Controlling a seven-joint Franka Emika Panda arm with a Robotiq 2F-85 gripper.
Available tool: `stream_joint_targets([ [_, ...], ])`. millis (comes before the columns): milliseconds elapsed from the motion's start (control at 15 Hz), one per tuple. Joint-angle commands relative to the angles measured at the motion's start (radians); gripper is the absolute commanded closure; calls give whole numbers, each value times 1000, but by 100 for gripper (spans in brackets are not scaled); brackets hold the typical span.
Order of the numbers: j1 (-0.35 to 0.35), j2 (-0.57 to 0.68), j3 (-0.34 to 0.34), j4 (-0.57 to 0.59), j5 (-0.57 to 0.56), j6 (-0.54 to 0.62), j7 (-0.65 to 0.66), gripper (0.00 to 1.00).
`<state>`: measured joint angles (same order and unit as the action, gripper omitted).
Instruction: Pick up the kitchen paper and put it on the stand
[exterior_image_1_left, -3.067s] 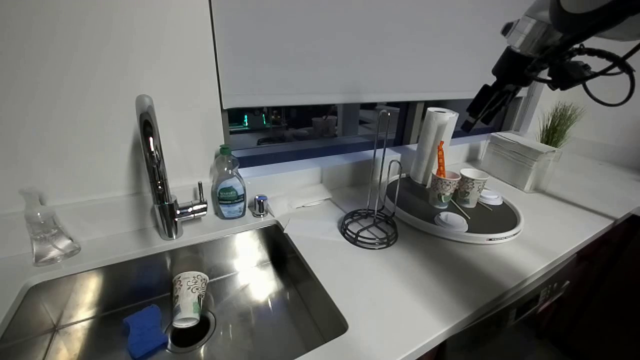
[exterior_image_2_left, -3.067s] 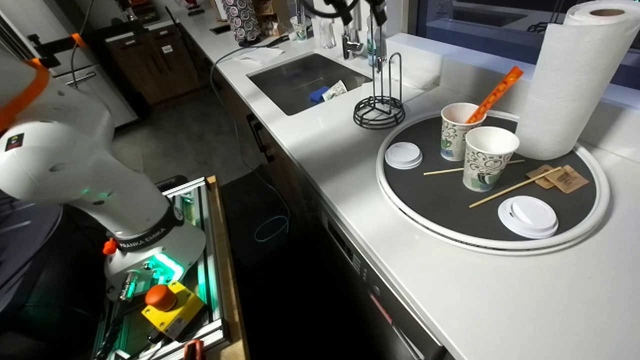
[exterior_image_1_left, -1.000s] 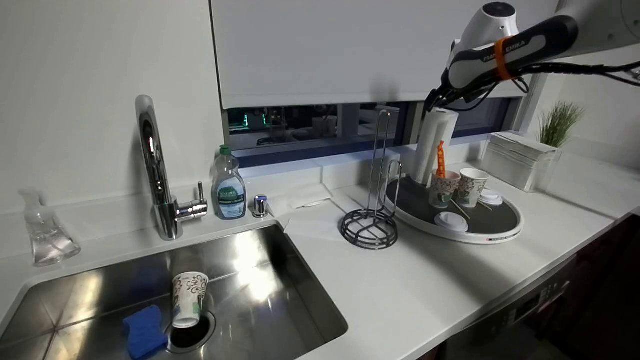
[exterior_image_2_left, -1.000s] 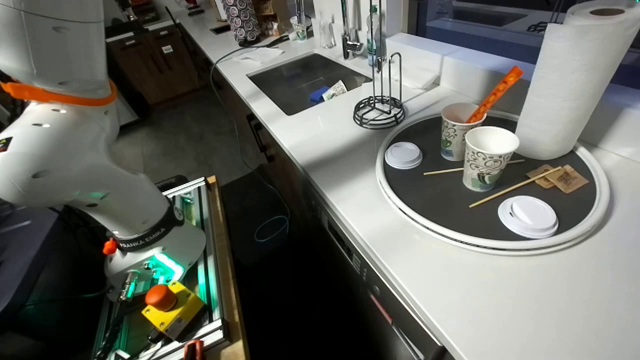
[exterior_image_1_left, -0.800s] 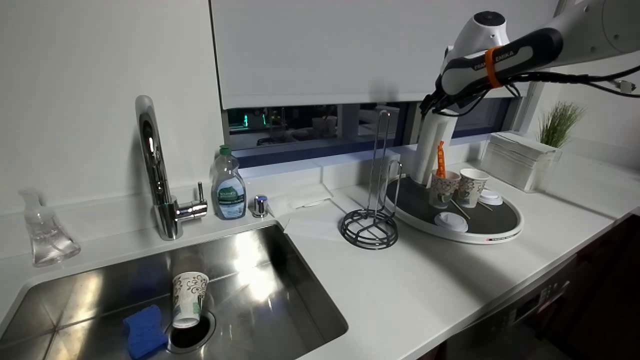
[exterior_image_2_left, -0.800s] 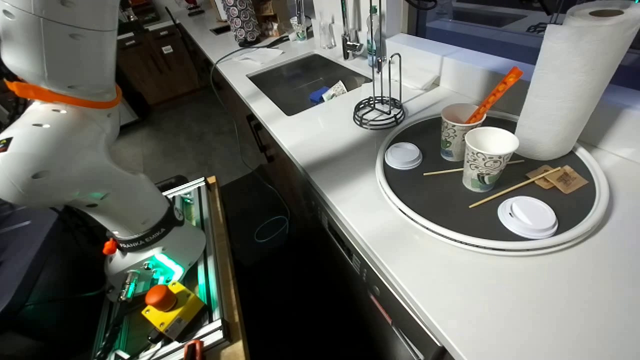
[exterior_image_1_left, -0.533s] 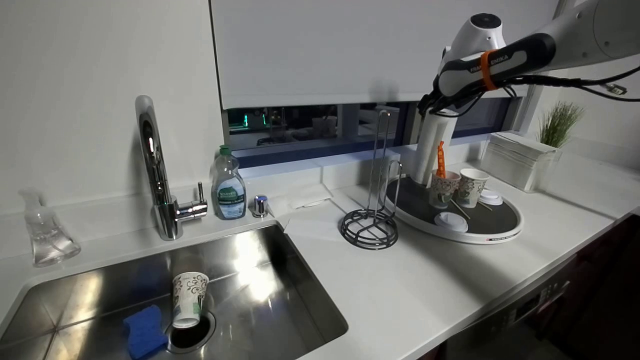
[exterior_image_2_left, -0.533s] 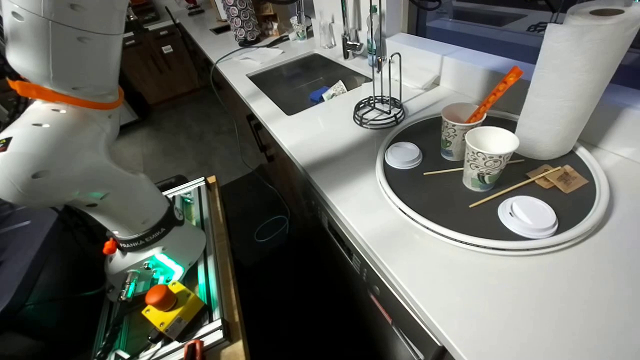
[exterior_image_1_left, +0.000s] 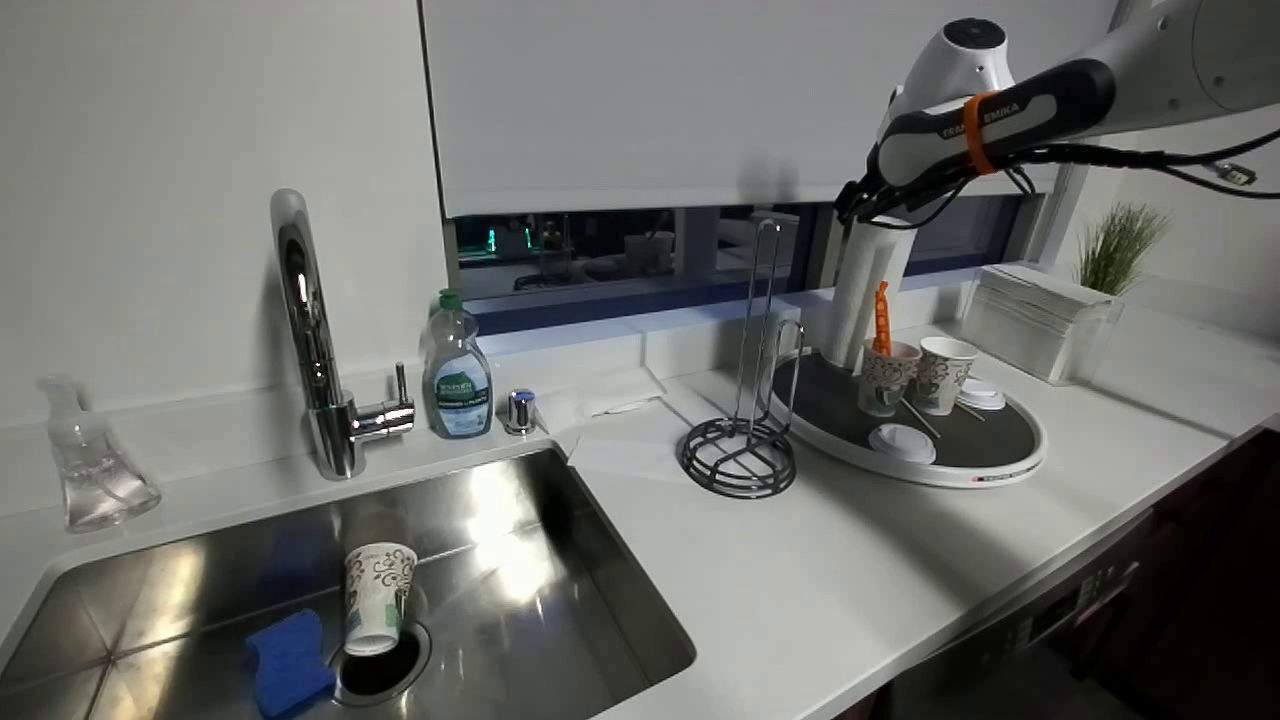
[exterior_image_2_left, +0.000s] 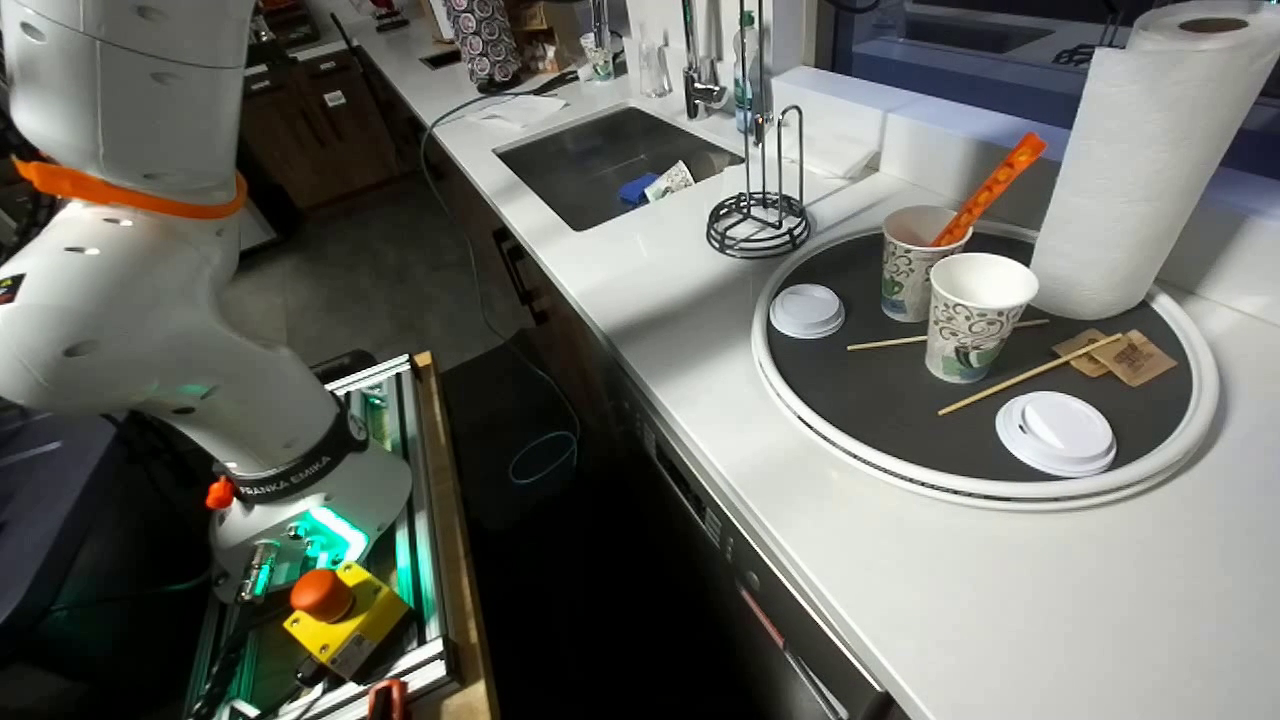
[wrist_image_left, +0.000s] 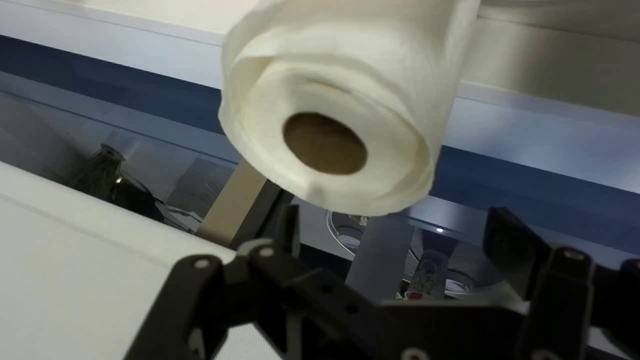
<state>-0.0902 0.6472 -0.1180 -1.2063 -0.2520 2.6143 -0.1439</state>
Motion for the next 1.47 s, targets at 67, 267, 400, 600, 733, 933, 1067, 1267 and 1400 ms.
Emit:
stream_joint_targets([
  [67, 13, -27, -8, -34, 14, -62, 46, 18],
  [267, 13, -28, -5, -41, 18, -77, 66, 24],
  [400, 14, -28, -6, -43, 18, -87, 76, 24],
  [600, 15, -26, -7, -40, 19, -99, 93, 27],
  [733, 15, -23, -7, -38, 20, -104, 102, 48],
  [933, 16, -19, -9, -32, 19, -99, 114, 77],
  [1067, 15, -19, -12, -30, 17, -99, 120, 92],
  [1267, 19, -47, -34, -33, 1, -106, 137, 96],
  [1400, 25, -102, -50, -47, -19, -85, 133, 99],
])
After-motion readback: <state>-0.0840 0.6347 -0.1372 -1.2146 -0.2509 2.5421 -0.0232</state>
